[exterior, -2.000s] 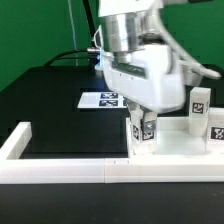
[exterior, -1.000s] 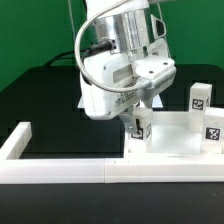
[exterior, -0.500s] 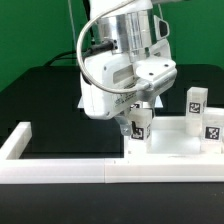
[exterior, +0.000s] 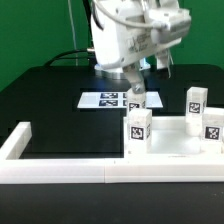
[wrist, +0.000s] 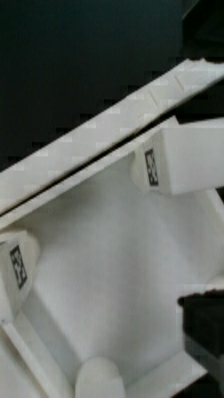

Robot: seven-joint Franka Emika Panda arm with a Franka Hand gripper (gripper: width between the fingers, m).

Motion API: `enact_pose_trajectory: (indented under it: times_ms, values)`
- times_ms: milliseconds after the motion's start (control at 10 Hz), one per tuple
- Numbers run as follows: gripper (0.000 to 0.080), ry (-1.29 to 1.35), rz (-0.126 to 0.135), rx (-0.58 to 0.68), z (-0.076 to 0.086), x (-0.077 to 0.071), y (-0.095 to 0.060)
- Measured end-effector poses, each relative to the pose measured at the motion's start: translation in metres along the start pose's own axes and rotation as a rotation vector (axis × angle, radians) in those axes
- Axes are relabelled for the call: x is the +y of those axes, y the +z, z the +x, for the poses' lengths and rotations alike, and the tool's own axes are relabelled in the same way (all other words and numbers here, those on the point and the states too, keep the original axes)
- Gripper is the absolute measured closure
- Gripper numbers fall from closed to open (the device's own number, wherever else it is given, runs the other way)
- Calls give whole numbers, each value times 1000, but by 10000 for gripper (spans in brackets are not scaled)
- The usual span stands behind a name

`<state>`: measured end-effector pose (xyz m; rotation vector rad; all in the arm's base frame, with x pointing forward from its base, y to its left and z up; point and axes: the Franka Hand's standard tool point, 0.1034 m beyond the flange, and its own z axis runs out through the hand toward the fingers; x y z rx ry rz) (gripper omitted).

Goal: Assemble square table

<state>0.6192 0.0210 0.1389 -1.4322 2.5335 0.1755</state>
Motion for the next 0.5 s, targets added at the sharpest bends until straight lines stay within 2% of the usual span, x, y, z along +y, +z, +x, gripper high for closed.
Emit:
enact_pose_trajectory:
  times_ms: [100,500]
  values:
    - [151,0,-4,6,3,1,5]
    - [151,-1,-7,10,4,2,7]
